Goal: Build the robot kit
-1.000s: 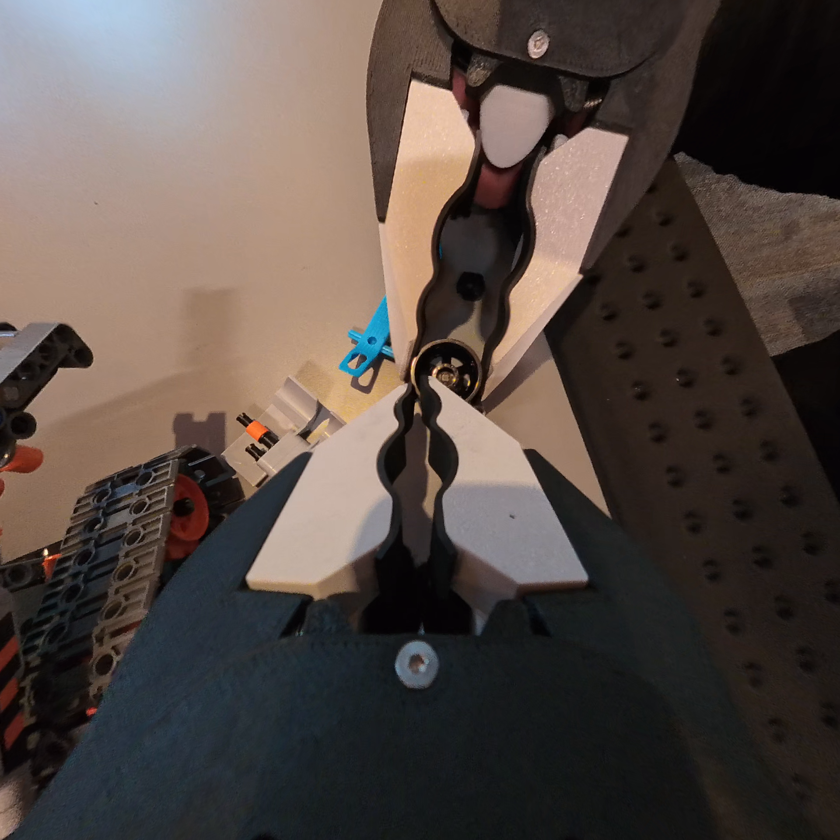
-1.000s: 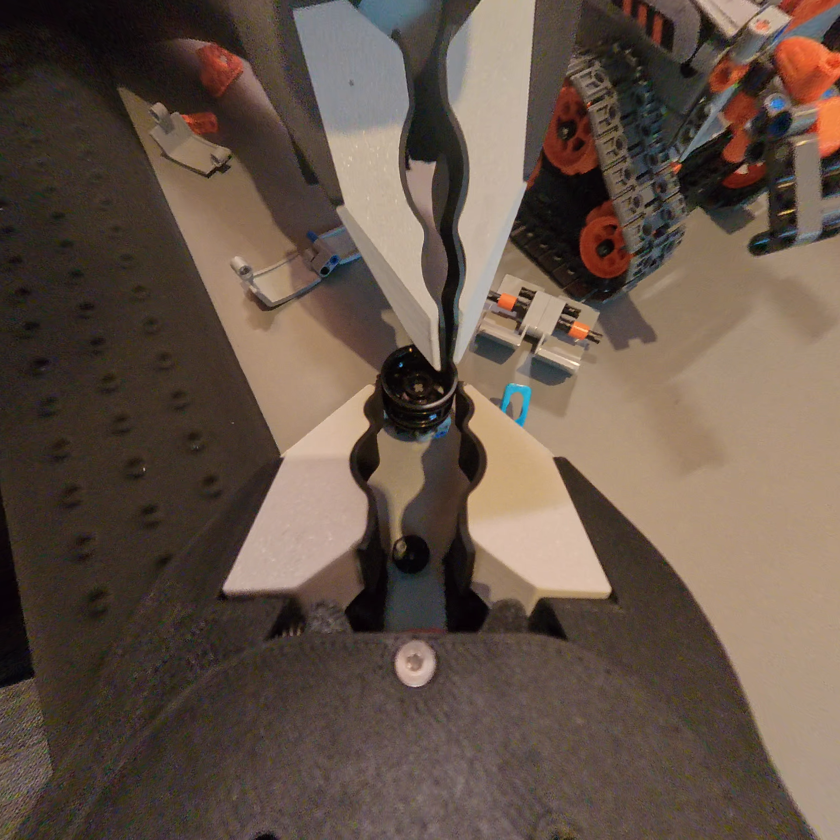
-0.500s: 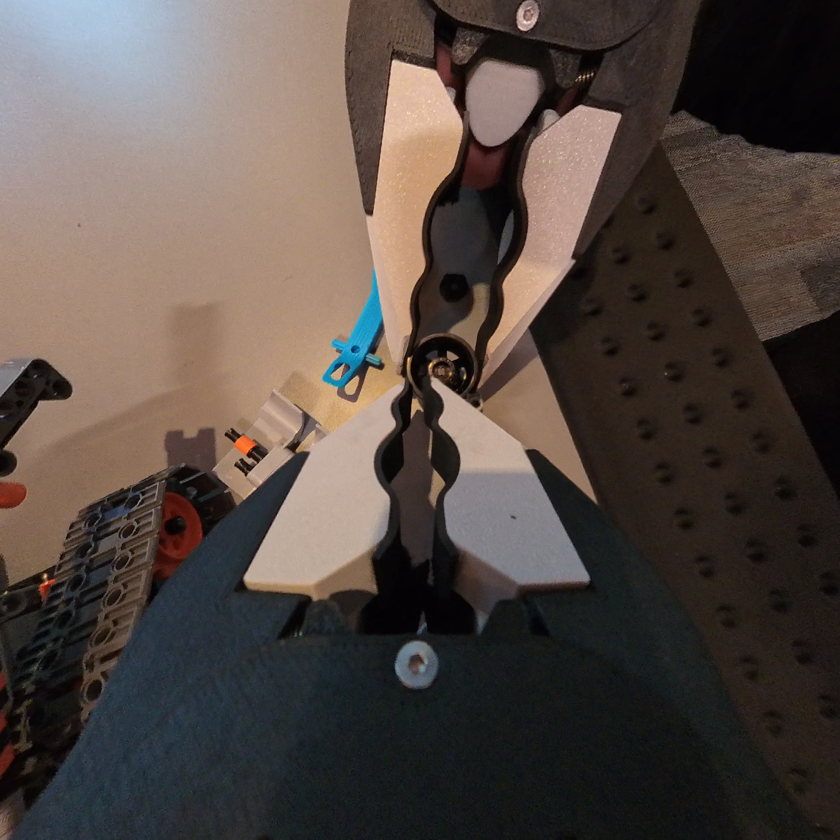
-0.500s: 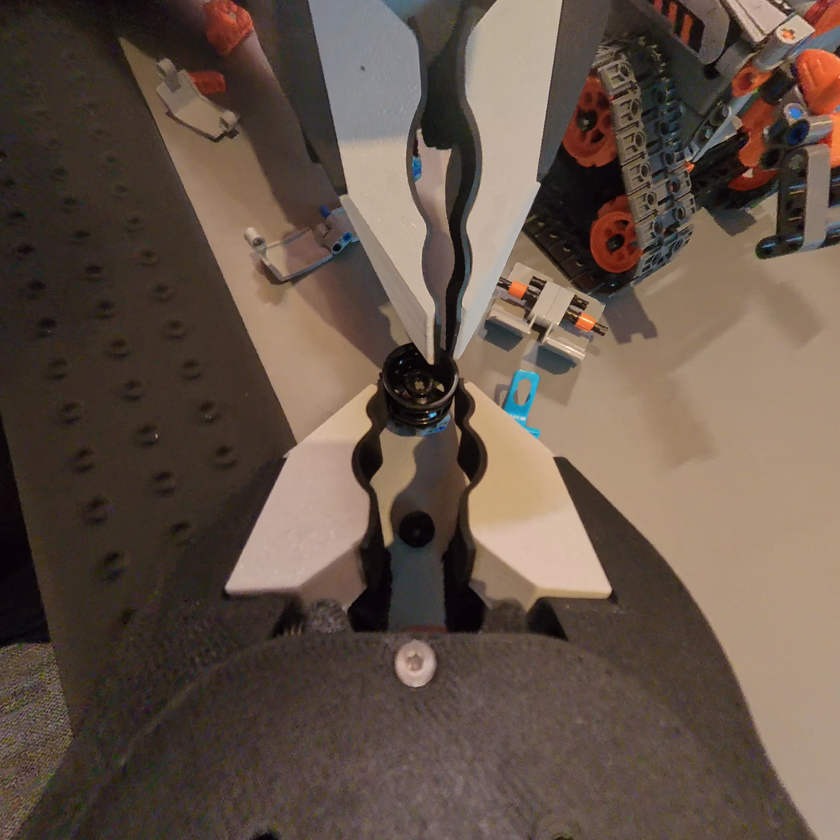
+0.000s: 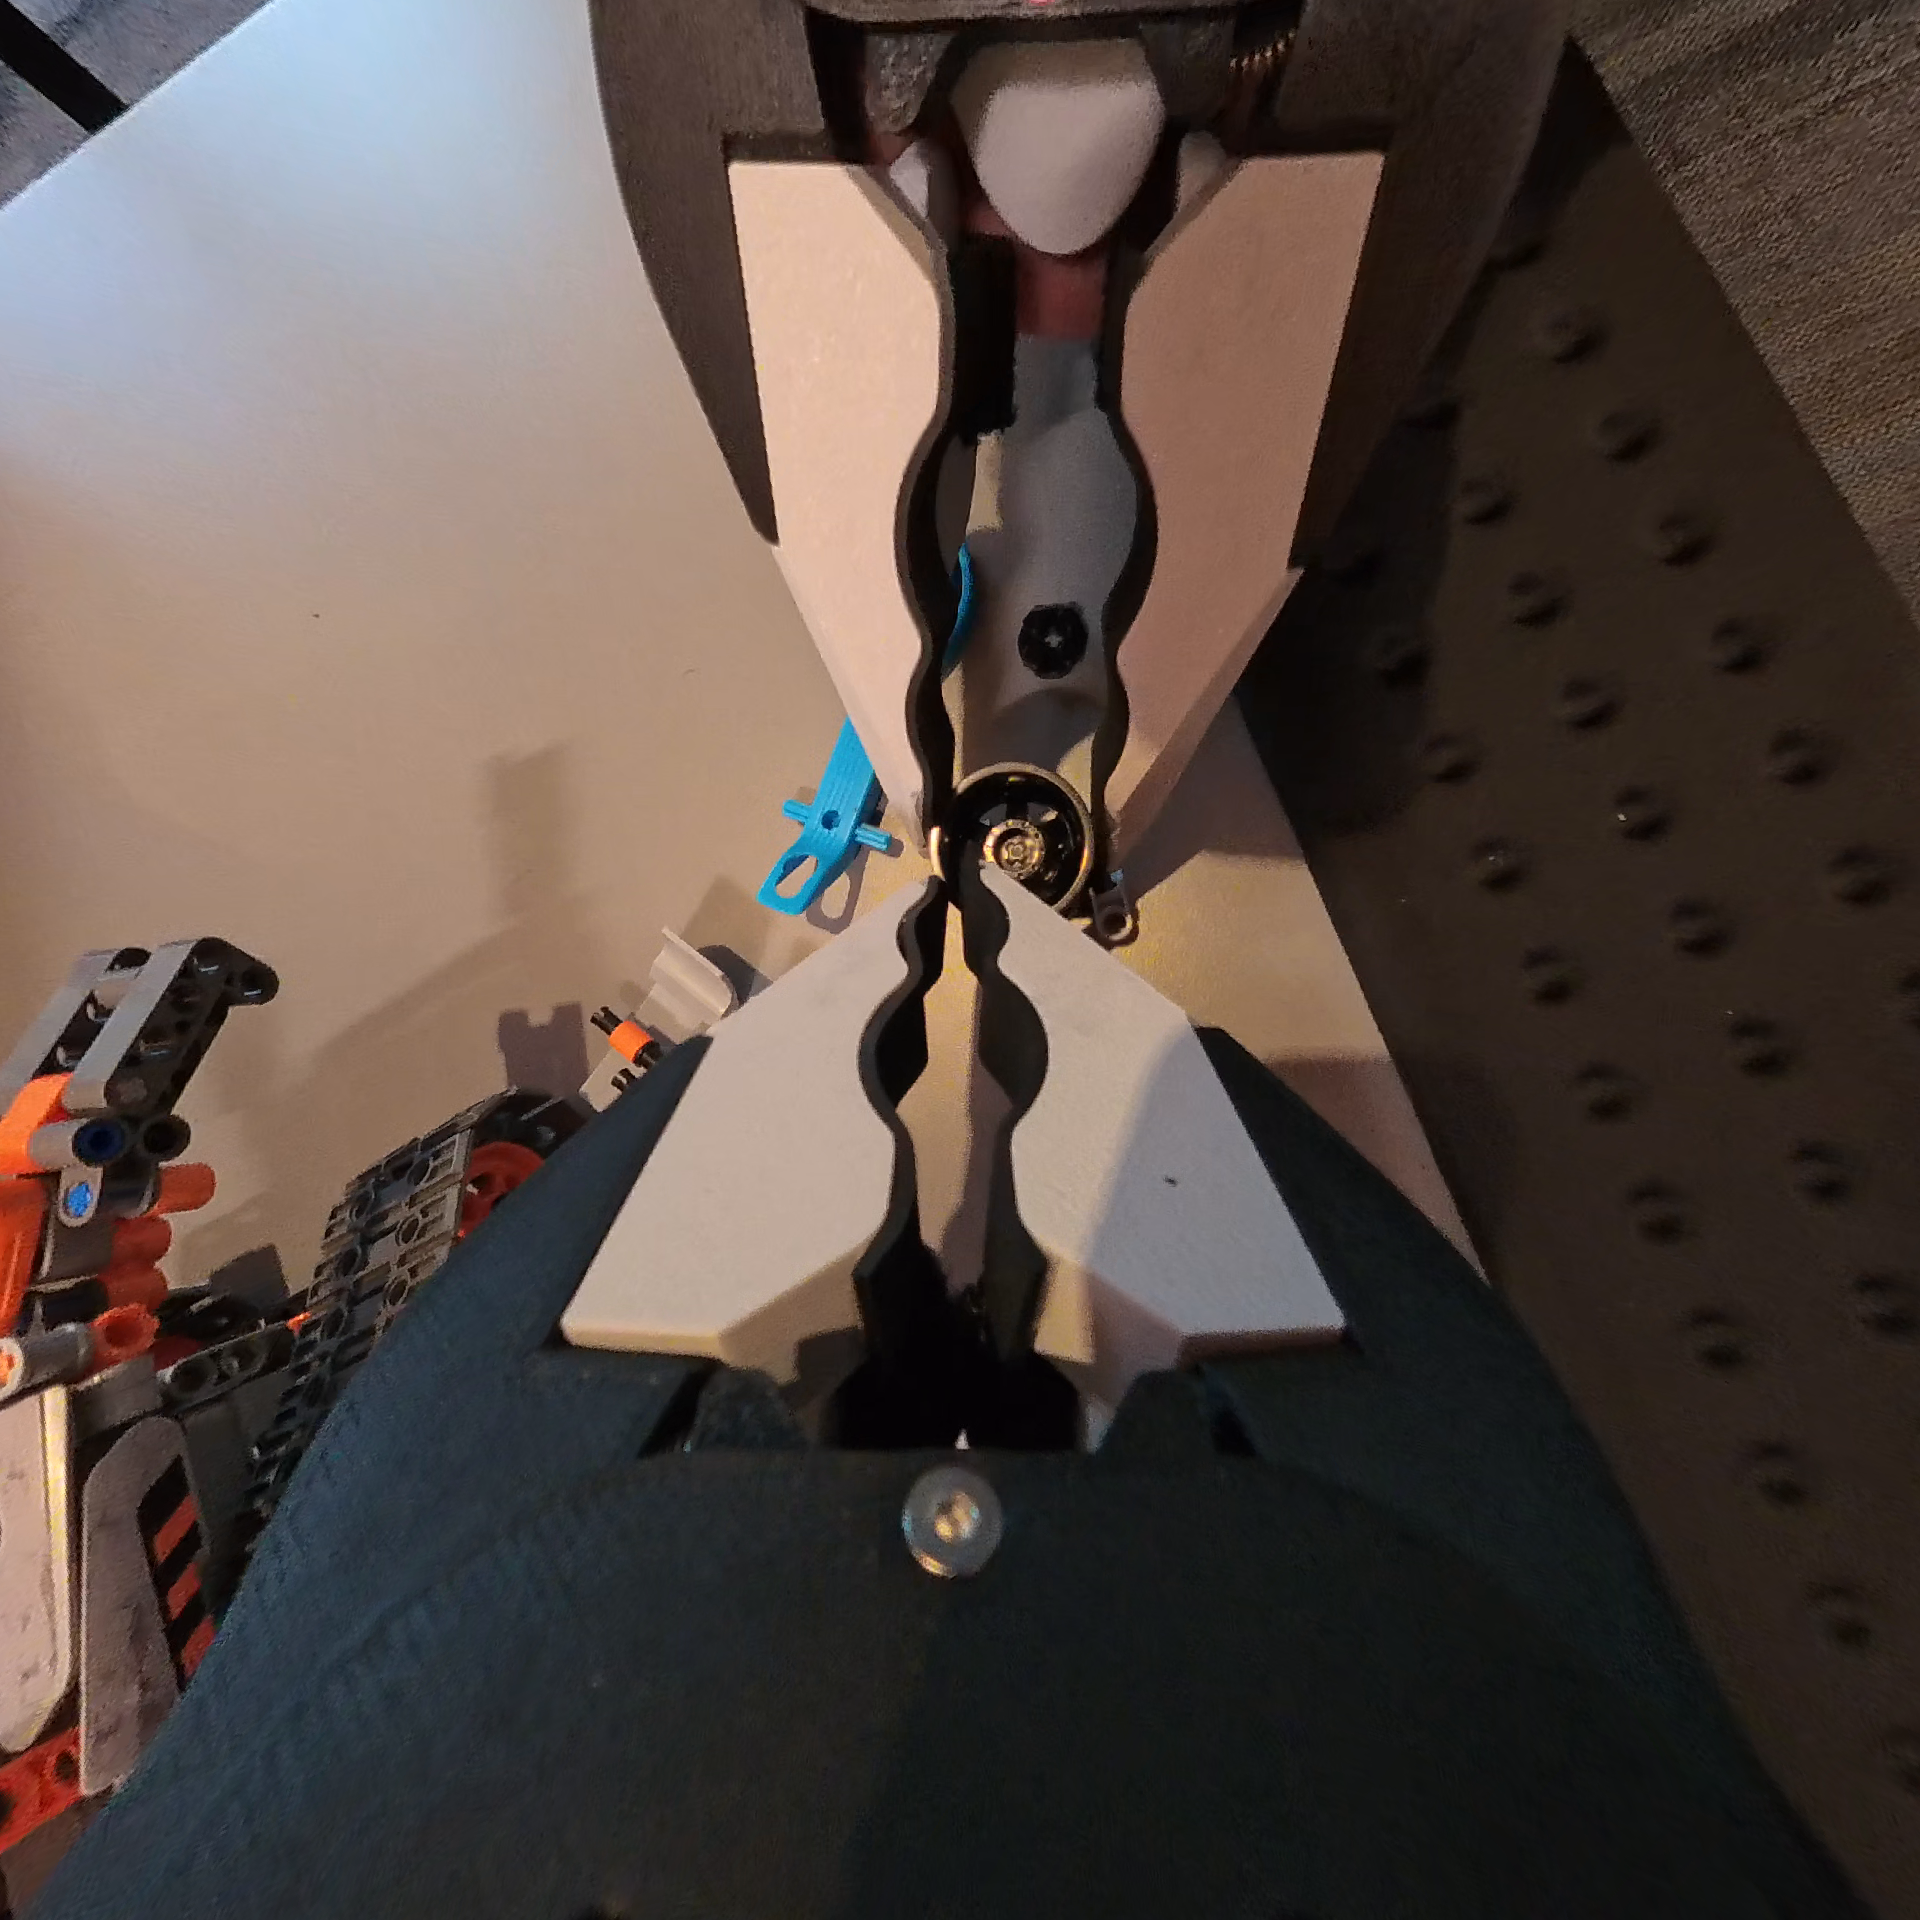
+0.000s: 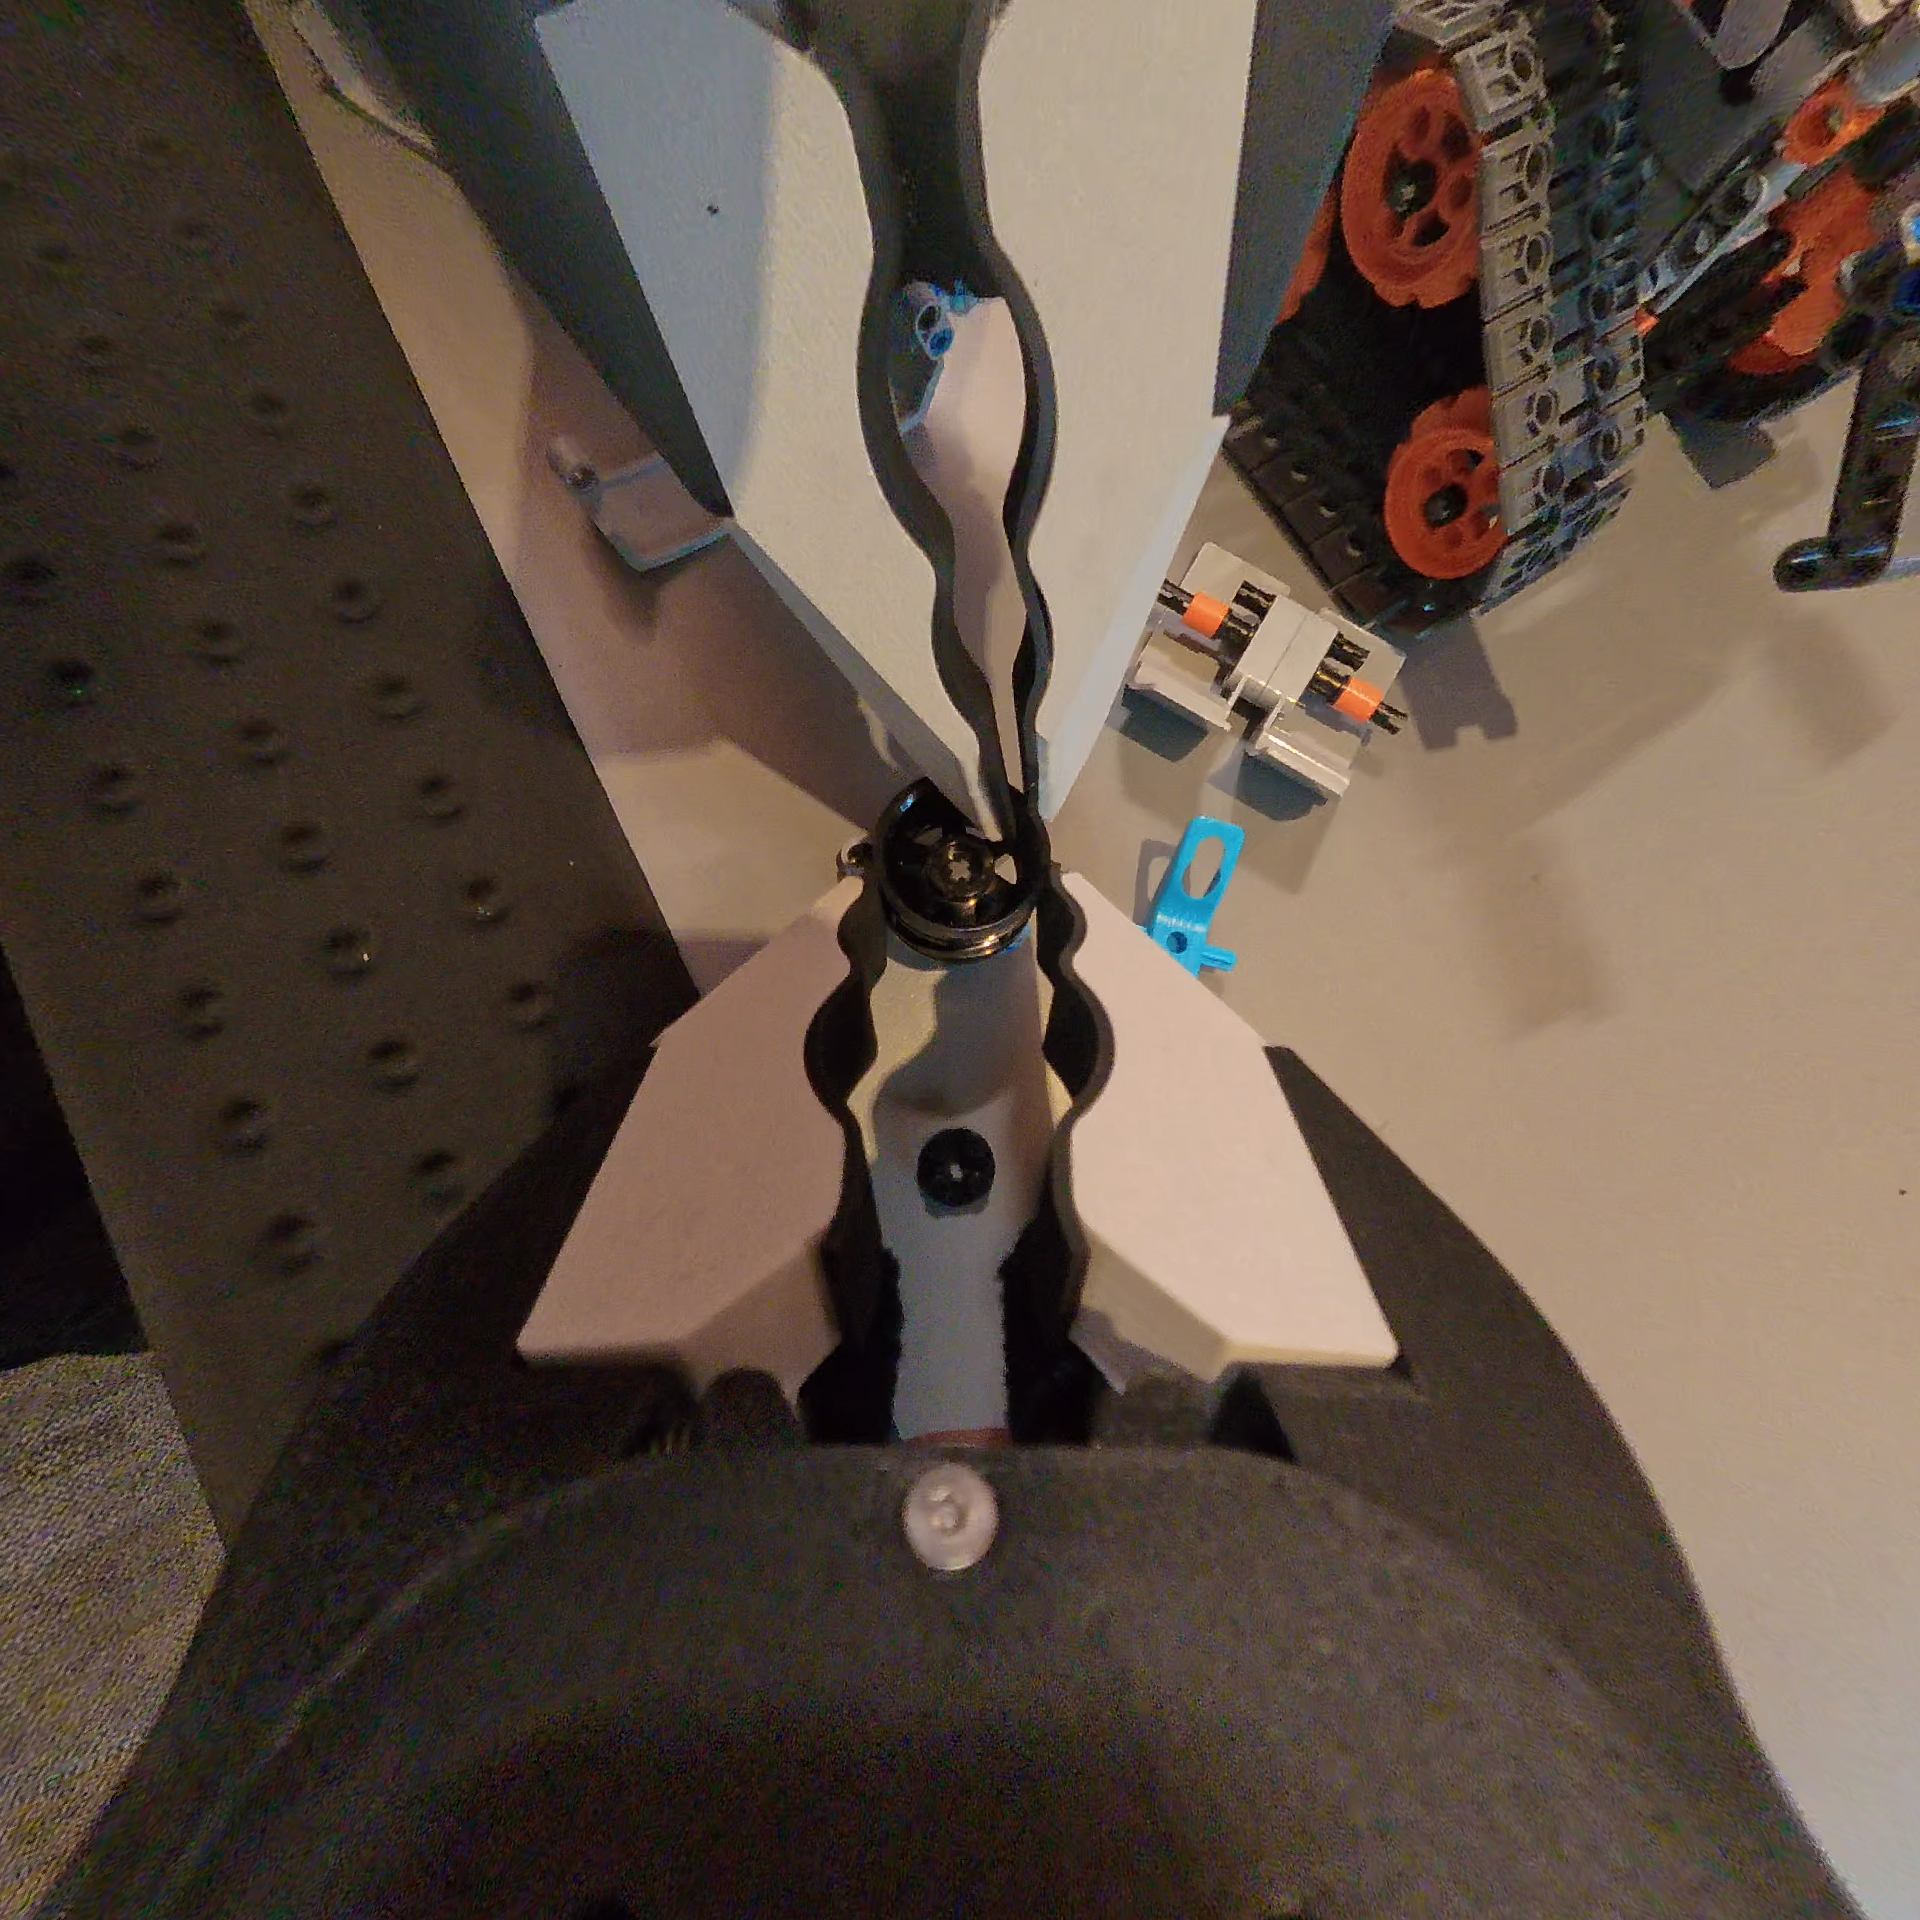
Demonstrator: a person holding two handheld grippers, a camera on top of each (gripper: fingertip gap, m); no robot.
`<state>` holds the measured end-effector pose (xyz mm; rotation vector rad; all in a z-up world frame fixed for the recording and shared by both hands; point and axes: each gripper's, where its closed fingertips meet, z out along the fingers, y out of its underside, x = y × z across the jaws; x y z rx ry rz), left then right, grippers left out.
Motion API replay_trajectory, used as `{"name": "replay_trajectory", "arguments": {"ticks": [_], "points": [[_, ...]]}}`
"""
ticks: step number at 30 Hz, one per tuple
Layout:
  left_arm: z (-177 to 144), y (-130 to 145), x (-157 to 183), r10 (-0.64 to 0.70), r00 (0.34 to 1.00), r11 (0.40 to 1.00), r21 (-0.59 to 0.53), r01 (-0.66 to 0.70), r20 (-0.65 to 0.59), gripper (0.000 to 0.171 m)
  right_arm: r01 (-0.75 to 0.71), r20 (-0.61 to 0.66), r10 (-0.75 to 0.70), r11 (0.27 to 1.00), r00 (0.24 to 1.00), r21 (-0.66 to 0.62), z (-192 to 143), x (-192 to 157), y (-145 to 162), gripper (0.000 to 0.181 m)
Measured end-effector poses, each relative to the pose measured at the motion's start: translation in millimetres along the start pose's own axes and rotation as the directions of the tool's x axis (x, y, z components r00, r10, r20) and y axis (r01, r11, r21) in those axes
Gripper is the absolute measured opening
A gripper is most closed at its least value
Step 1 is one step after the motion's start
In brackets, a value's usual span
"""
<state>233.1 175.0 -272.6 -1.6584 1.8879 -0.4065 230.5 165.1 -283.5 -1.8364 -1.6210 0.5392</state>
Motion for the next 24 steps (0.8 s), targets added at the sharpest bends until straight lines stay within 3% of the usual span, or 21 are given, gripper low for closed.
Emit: {"name": "replay_trajectory", "arguments": {"ticks": [8, 12, 24], "points": [[5.5, 5.2, 1.3, 0.020, 1.000, 1.000, -0.021, -0.020, 0.013, 0.000, 0.025, 0.000, -0.025, 0.995, 1.000, -0.101, 5.3, -0.7, 4.9, 0.027], [5.6, 4.3, 1.1, 0.017, 1.000, 1.000, -0.014, -0.016, 0.026, 0.000, -0.001, 0.000, 0.001, 0.999, 1.000, -0.044, 5.6, -0.7, 4.6, 0.027], [7.3, 3.5, -0.4, 0.007, 1.000, 1.000, 0.013, -0.007, 0.029, 0.000, 0.002, -0.026, -0.004, 0.996, 1.000, -0.094, 6.6, 0.2, 4.4, 0.027]]}}
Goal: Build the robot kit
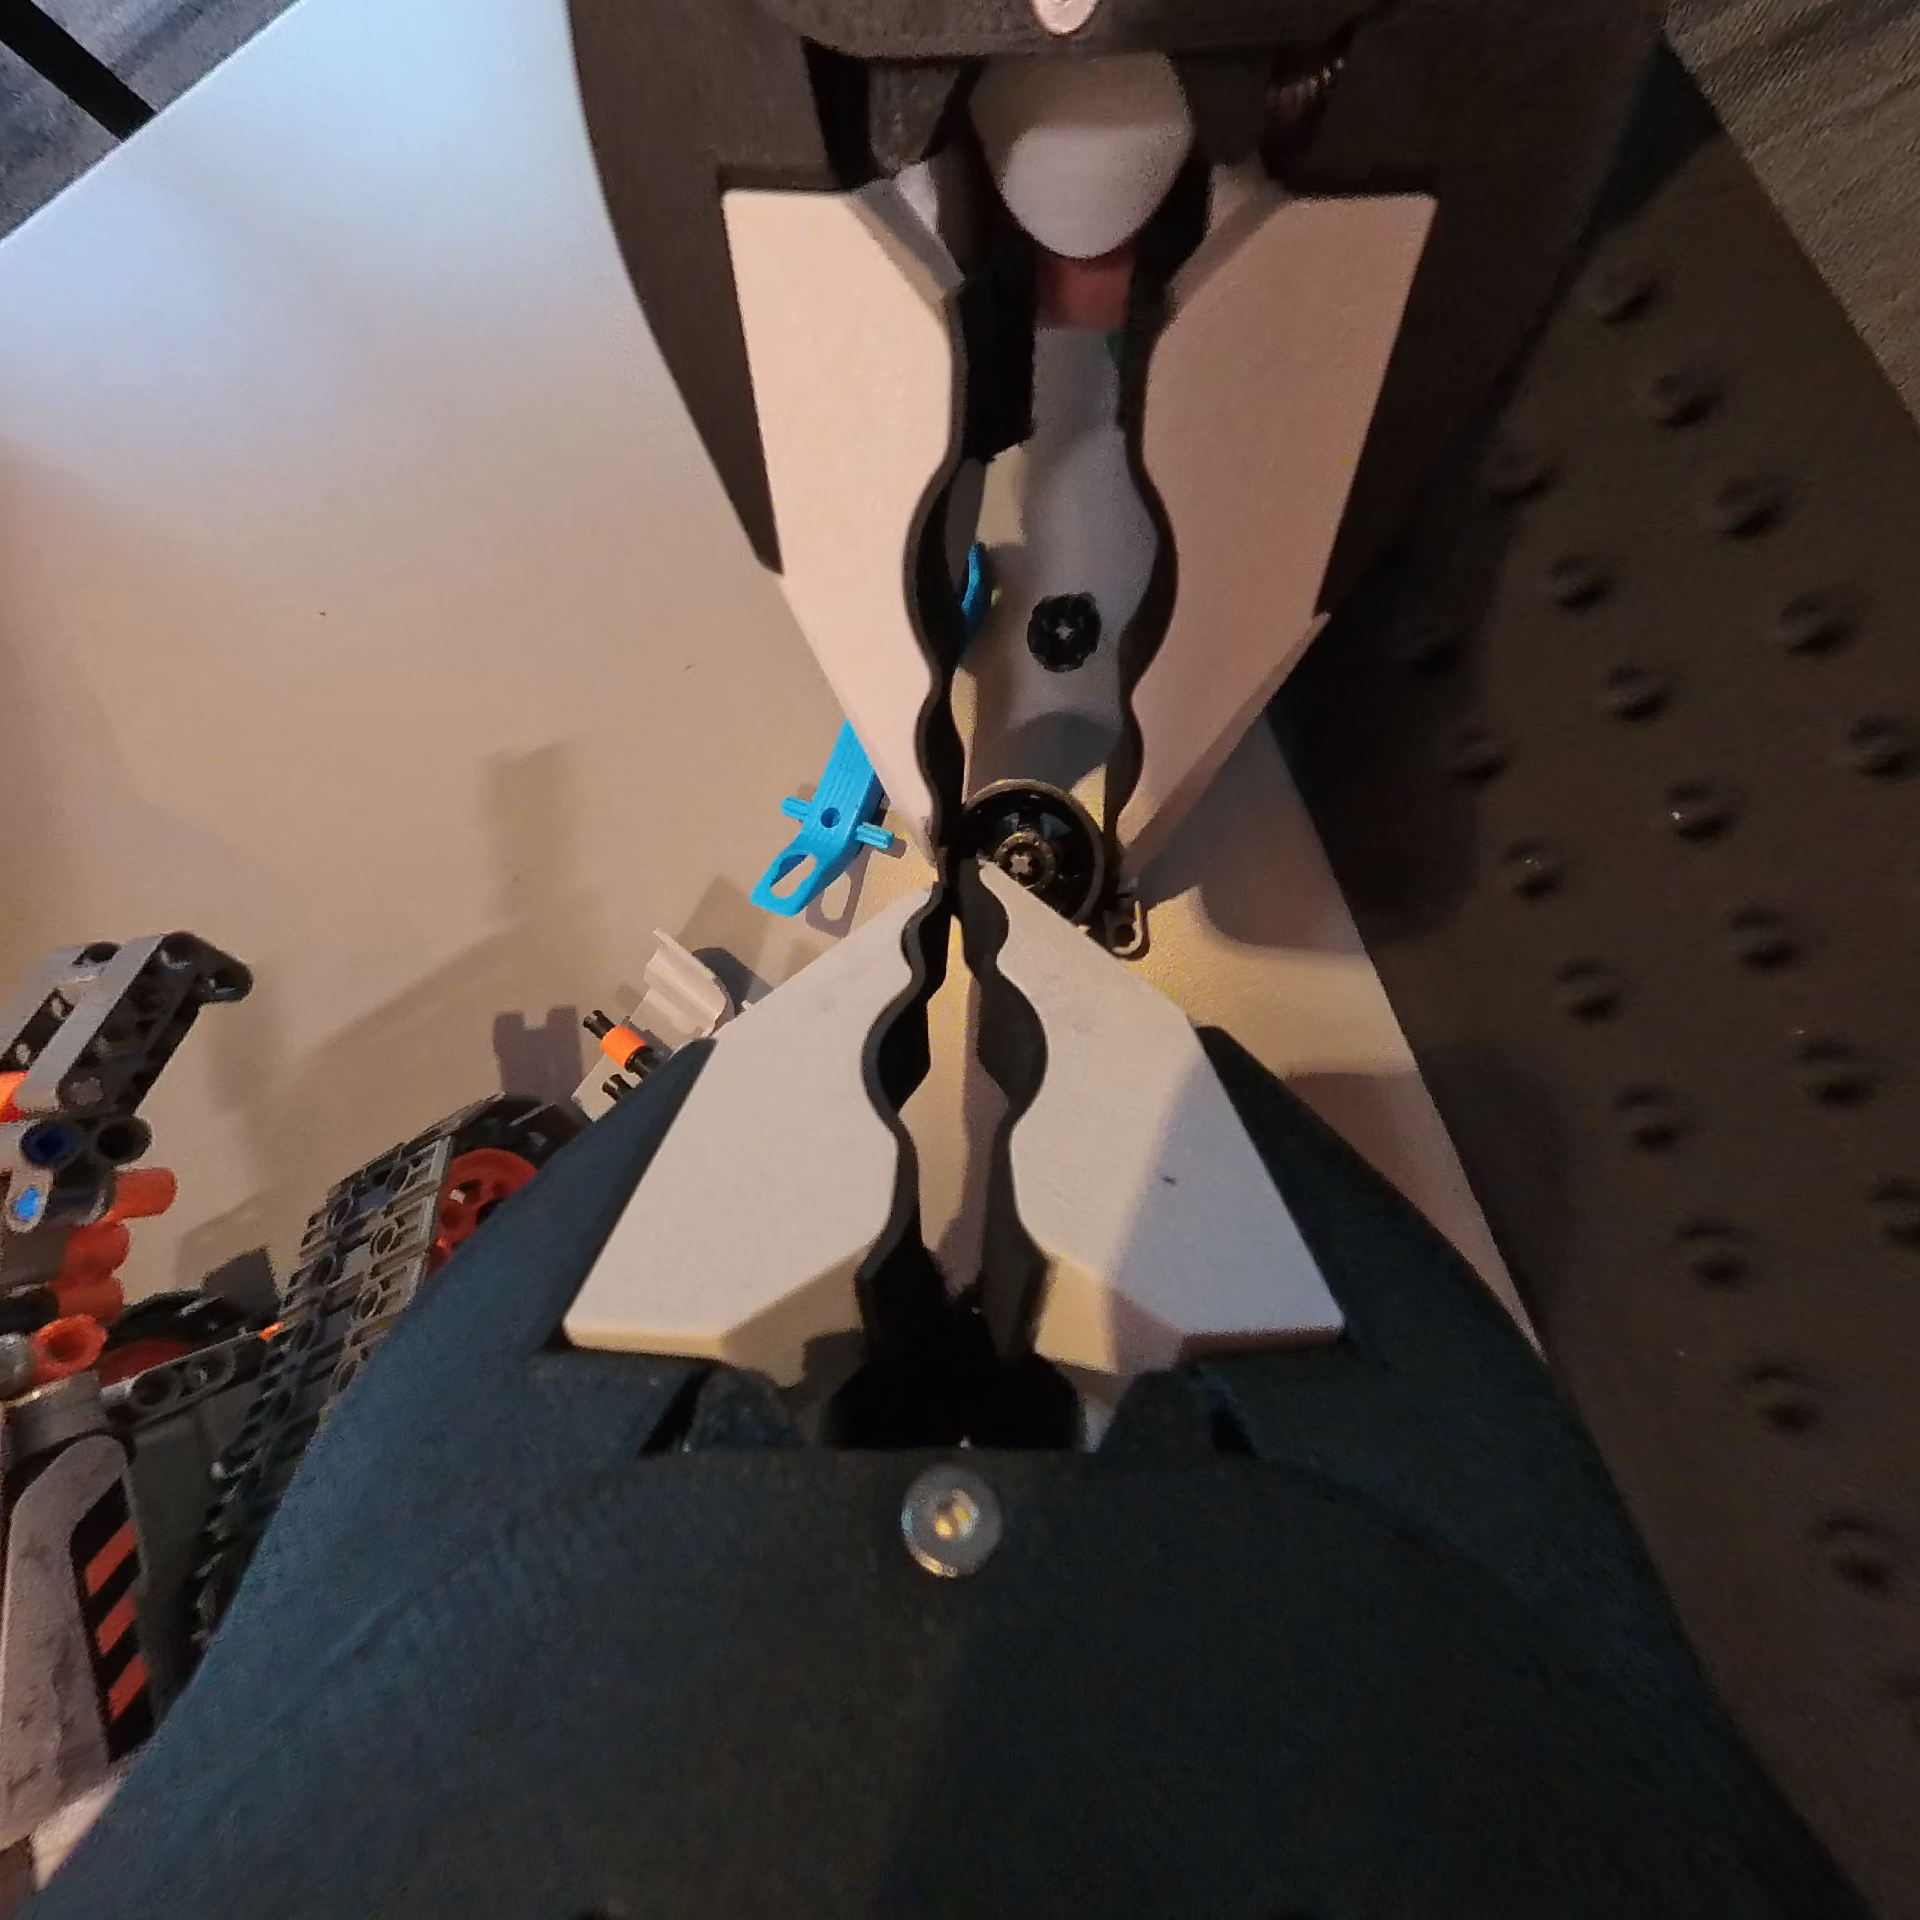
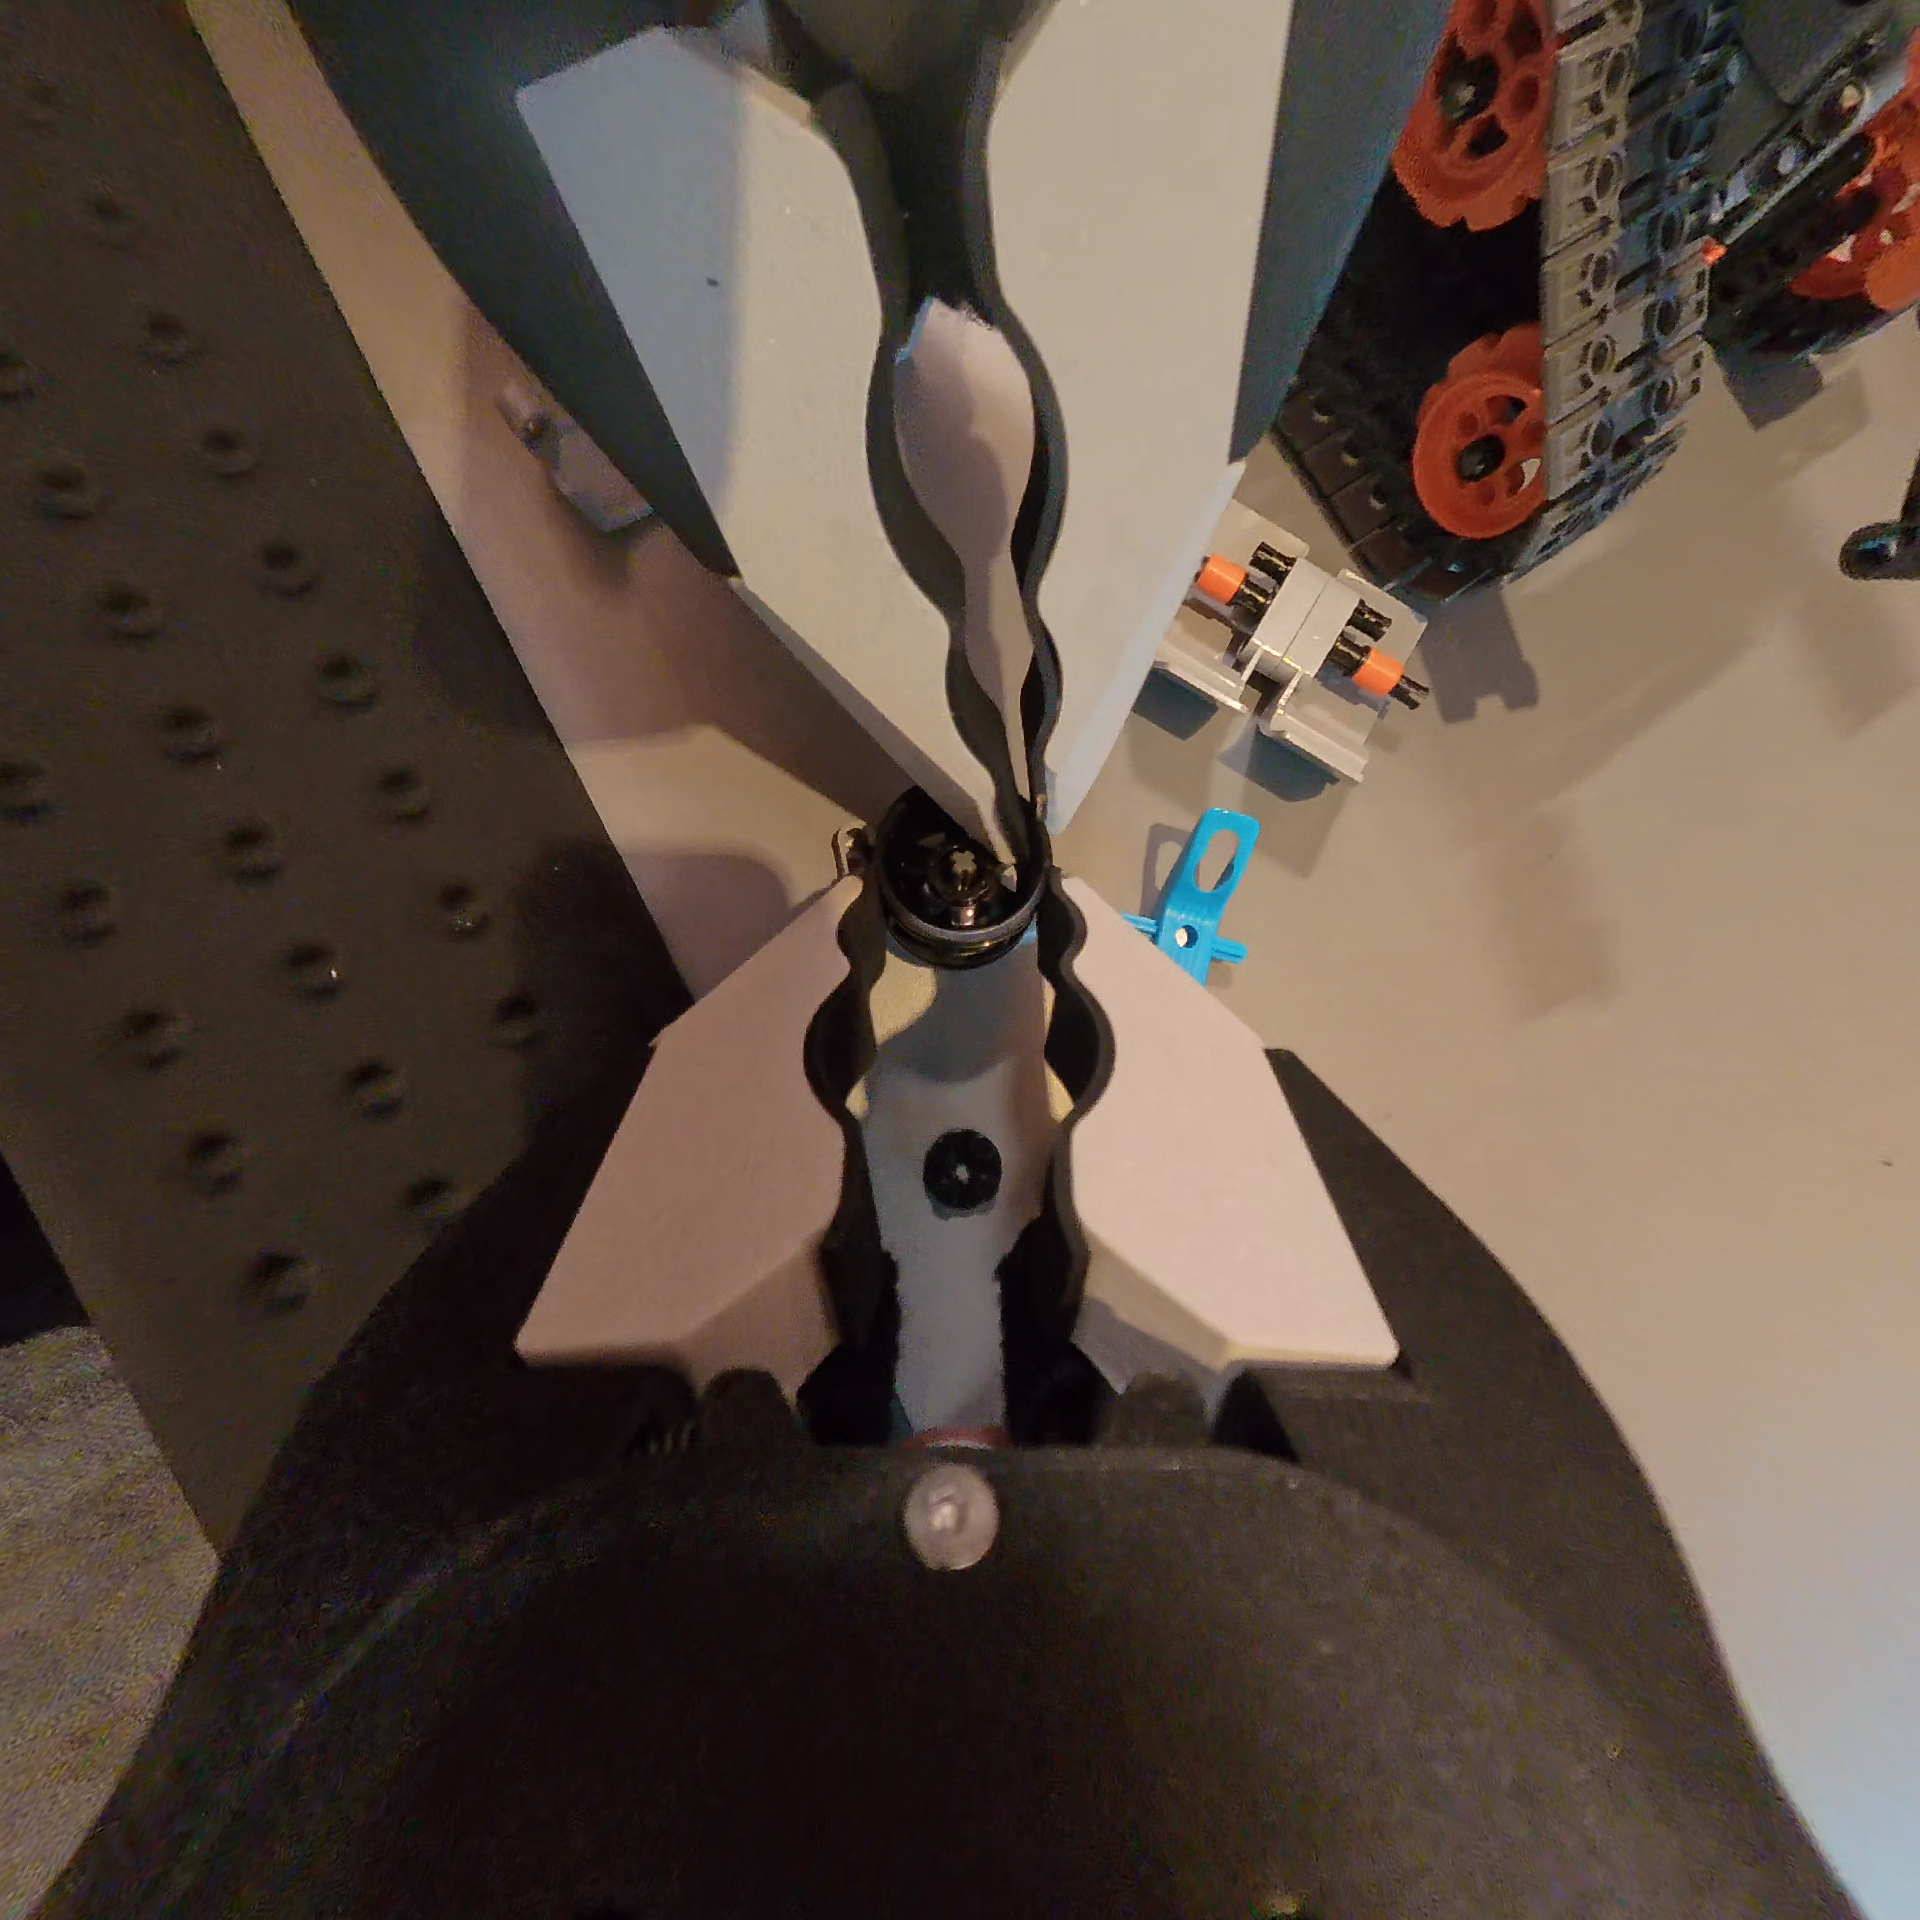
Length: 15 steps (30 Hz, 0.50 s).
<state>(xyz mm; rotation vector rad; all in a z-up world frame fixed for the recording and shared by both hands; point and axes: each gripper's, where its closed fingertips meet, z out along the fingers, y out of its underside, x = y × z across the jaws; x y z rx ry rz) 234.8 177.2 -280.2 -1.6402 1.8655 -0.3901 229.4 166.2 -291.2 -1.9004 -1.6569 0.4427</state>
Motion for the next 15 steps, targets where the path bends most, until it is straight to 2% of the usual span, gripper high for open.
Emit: {"name": "replay_trajectory", "arguments": {"ticks": [3, 5, 8, 10, 12, 14, 15], "points": [[-1.7, -2.0, -4.9, -0.014, 1.000, 0.999, 0.033, 0.014, -0.025, 0.002, -0.127, 0.038, 0.124, 0.989, 0.992, 0.080, -3.0, 4.9, -1.3, 0.027], [-13.9, -14.1, -7.6, -0.035, 0.997, 0.993, 0.112, 0.043, -0.072, 0.015, -0.237, 0.086, 0.225, 0.957, 0.971, 0.170, -10.7, 11.7, -6.0, 0.027], [-38.7, -20.2, -18.7, -0.026, 0.996, 0.983, 0.180, 0.041, -0.089, 0.045, -0.418, 0.225, 0.363, 0.860, 0.904, 0.292, -28.2, 23.9, -15.3, 0.027], [-48.5, -26.7, -22.1, 0.020, 0.999, 0.974, 0.229, -0.009, -0.047, 0.058, -0.485, 0.329, 0.378, 0.797, 0.865, 0.360, -44.7, 24.9, -30.1, 0.027], [-47.0, -31.7, -20.5, 0.104, 0.994, 0.967, 0.229, -0.107, 0.025, 0.070, -0.539, 0.432, 0.362, 0.730, 0.826, 0.420, -61.6, 22.7, -47.8, 0.027], [-41.2, -33.7, -17.5, 0.204, 0.973, 0.955, 0.196, -0.222, 0.109, 0.071, -0.576, 0.503, 0.335, 0.674, 0.797, 0.463, -75.1, 20.3, -61.0, 0.027], [-40.6, -37.4, -14.8, 0.234, 0.963, 0.945, 0.203, -0.258, 0.134, 0.066, -0.588, 0.524, 0.328, 0.657, 0.786, 0.472, -78.6, 19.5, -64.3, 0.027]]}}
